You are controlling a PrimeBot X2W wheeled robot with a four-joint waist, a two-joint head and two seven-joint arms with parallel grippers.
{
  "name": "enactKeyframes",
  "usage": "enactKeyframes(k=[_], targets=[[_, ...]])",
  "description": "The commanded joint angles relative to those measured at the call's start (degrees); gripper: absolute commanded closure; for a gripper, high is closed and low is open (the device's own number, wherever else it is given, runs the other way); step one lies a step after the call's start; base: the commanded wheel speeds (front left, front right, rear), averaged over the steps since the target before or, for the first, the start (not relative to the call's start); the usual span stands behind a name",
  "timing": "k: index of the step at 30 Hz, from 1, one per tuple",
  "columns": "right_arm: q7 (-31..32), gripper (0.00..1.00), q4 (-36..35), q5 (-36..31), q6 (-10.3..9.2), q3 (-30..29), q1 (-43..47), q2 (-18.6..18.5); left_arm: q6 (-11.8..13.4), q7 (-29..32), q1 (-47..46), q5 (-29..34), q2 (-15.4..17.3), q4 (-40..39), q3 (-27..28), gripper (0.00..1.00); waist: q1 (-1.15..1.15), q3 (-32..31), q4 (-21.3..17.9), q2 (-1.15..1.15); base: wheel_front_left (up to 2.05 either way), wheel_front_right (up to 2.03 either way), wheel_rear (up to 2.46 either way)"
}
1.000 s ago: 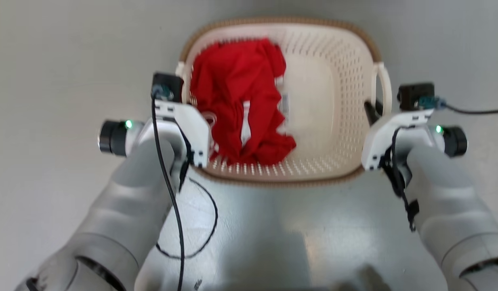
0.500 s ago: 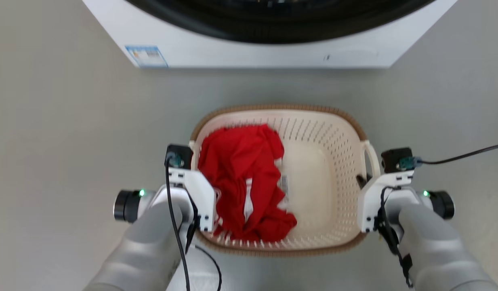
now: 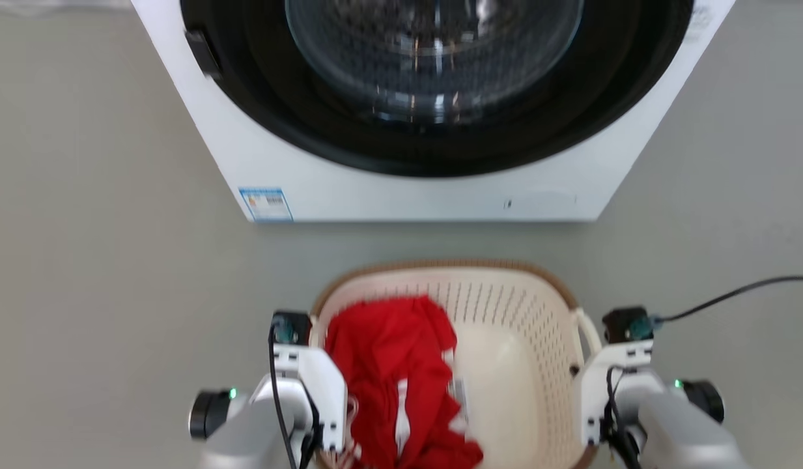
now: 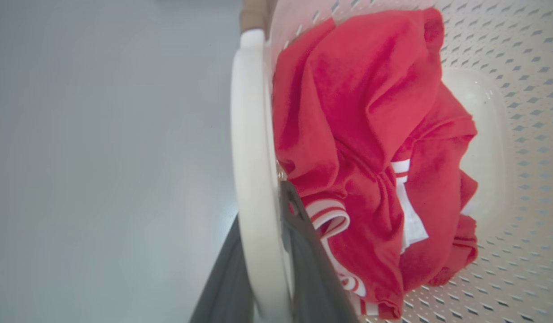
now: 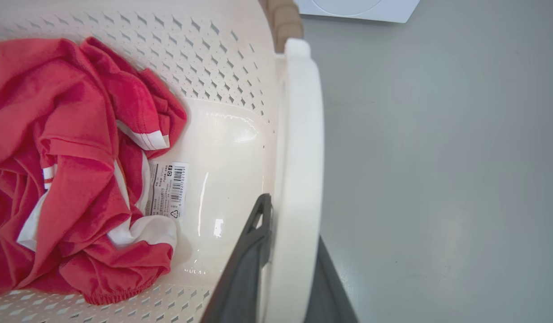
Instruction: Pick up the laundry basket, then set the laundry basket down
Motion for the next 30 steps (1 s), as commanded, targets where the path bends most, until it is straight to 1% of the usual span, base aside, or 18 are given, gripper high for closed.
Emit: enactKeyframes(k=[1,6,13,15,18,30], targets=[[0.29,1.0,-0.73,0.18,0.25,1.9,1.49,0.49,-0.34,-0.05,-0.12,-0.3,1.18,-0.5,0.55,1.0,0.0,-3.6,0.04,0.0,0.0,0.0,0.0],[2.47,1.0,-1.06,2.02,0.25,4.1,3.82,0.49,-0.85,2.05,2.68,-1.55,1.18,-0.3,-0.58,1.0,0.0,-7.97,0.02,0.0,0.0,0.0,0.0],[6.28,1.0,-3.3,5.55,0.25,7.84,7.3,0.49,-1.9,4.71,6.03,-3.14,1.18,-0.65,-2.01,1.0,0.0,-13.04,-0.38,0.0,0.0,0.0,0.0],[7.16,1.0,-3.75,6.3,0.25,8.61,7.48,0.49,-2.25,5.69,6.46,-3.75,1.18,-1.22,-2.28,1.0,0.0,-13.46,-0.45,0.0,0.0,0.0,0.0],[7.86,1.0,-4.48,7.35,0.25,9.66,7.66,0.49,-2.09,6.2,6.79,-4.39,1.18,-1.68,-2.62,1.0,0.0,-14.07,-0.71,0.0,0.0,0.0,0.0],[8.51,1.0,-5.35,10.22,0.25,12.99,7.89,0.49,-1.65,6.35,6.92,-6.08,1.18,-1.57,-3.53,1.0,0.0,-14.84,-1.19,0.0,0.0,0.0,0.0]])
